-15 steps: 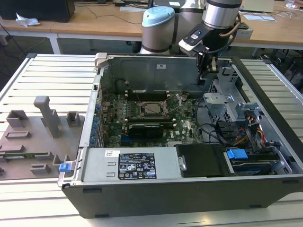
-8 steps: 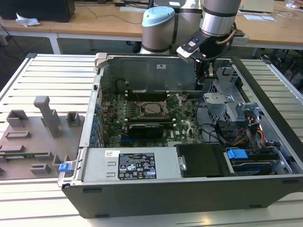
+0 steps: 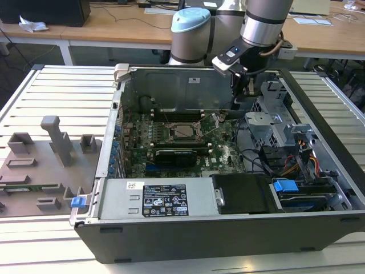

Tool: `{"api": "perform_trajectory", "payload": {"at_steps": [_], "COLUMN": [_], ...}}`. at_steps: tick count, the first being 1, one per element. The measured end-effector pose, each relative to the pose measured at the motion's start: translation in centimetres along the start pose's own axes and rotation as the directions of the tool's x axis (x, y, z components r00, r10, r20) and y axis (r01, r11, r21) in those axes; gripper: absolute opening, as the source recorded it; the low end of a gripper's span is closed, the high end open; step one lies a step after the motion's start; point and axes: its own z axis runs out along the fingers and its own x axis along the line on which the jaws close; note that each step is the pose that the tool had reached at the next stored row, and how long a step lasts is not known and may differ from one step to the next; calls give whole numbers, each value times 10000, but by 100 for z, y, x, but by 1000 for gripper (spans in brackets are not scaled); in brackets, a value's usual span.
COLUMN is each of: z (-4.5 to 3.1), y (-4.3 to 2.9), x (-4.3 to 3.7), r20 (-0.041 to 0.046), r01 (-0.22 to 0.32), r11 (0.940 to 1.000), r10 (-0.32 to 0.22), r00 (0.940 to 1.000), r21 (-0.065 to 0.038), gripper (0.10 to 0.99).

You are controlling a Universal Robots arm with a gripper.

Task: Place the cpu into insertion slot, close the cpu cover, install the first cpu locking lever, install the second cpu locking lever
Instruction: 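Close the cpu cover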

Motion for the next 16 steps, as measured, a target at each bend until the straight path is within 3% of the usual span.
{"api": "perform_trajectory", "payload": {"at_steps": [2, 7, 13, 16], "z": [48, 211, 391, 402], "y": [-33, -150, -202, -338], "x": [0, 1, -14, -15], "r20": [-102, -106, -106, -110], "r01": [287, 336, 338, 338], "r11": [9996, 9994, 9994, 9994], "r10": [-287, -336, -338, -339], "r00": [9995, 9994, 9994, 9994], "r21": [-3, -3, -3, -12], "gripper": [106, 106, 106, 106]}}
